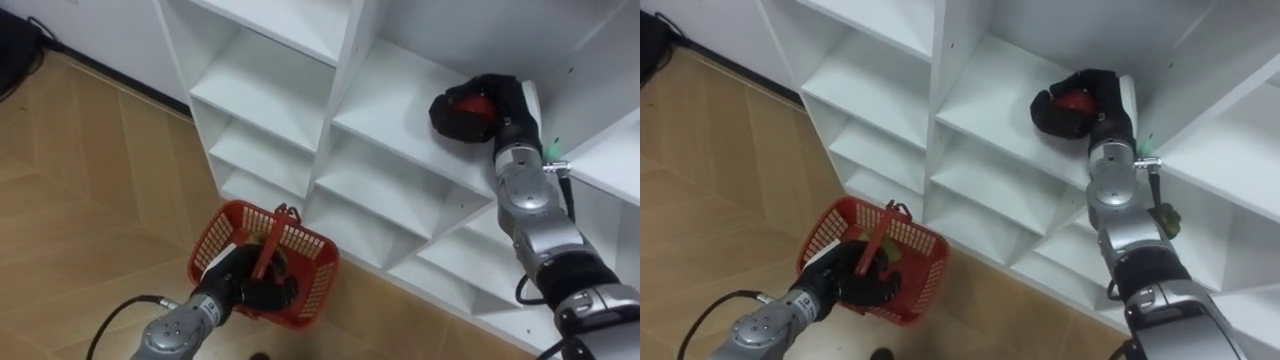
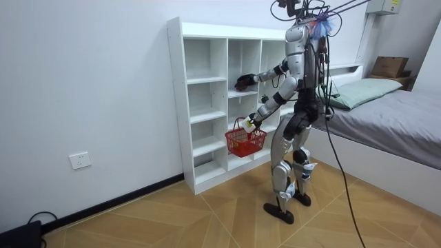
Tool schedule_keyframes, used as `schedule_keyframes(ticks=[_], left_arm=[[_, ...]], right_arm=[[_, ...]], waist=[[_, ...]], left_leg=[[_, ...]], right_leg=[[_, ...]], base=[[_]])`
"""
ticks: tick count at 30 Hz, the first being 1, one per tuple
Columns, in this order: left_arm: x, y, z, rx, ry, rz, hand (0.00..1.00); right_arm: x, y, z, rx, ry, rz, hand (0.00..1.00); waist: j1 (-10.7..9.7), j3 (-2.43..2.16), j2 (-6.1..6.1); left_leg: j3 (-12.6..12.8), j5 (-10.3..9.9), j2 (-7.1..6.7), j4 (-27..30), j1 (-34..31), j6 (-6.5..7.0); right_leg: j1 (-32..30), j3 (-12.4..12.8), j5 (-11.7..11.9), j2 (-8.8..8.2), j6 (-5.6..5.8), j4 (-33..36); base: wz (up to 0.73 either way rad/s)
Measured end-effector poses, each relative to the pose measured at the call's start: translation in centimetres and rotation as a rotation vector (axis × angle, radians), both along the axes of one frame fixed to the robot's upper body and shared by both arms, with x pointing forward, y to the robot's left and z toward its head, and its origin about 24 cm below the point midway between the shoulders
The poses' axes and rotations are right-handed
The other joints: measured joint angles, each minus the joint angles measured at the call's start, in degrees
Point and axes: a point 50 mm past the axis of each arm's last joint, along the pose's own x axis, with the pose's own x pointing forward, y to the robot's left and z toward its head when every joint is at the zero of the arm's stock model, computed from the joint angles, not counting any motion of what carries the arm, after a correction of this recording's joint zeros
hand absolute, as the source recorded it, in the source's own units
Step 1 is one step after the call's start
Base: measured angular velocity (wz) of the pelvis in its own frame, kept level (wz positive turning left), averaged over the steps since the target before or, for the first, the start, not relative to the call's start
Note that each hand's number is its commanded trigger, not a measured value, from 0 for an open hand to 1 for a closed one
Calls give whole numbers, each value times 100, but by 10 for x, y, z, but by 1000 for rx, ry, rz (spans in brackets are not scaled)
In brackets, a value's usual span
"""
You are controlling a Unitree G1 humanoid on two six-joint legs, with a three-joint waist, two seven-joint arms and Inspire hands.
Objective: Collect fruits from the closet
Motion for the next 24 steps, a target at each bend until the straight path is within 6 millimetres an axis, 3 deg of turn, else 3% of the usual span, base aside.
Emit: schedule_keyframes(ticks=[5,8,10,14,18,24], left_arm=[[-2,-1,-2,7,13,-6,100],[-3,-3,-3,0,17,-11,100],[-4,-5,-4,-10,18,-10,100],[-3,-8,-4,-23,16,-2,100],[-4,-14,-5,-37,12,19,100],[-3,-22,-4,-61,-2,28,100]], right_arm=[[-1,0,-1,19,5,-4,100],[-5,4,-2,14,-10,13,100],[-10,8,-3,9,-25,36,100],[-16,17,-7,19,-39,68,100],[-39,27,-15,45,-56,134,100],[-53,43,-23,116,-38,231,100]], waist=[[-10,-10,18],[-21,-39,71],[-29,-85,150],[-27,-110,193],[-124,-130,230],[-248,-174,386]], left_leg=[[0,1,6,0,10,1],[6,0,14,-4,9,1],[43,0,21,-8,10,1],[169,5,51,-83,85,-3],[188,9,57,-81,98,-4],[413,12,79,-197,277,3]], right_leg=[[21,1,1,2,1,-14],[14,65,3,15,5,-15],[-2,132,4,24,6,-16],[2,166,5,24,7,-13],[11,229,5,28,6,-15],[19,446,15,28,22,-4]], base=[[0],[0],[-6],[-12],[-1],[-21]])
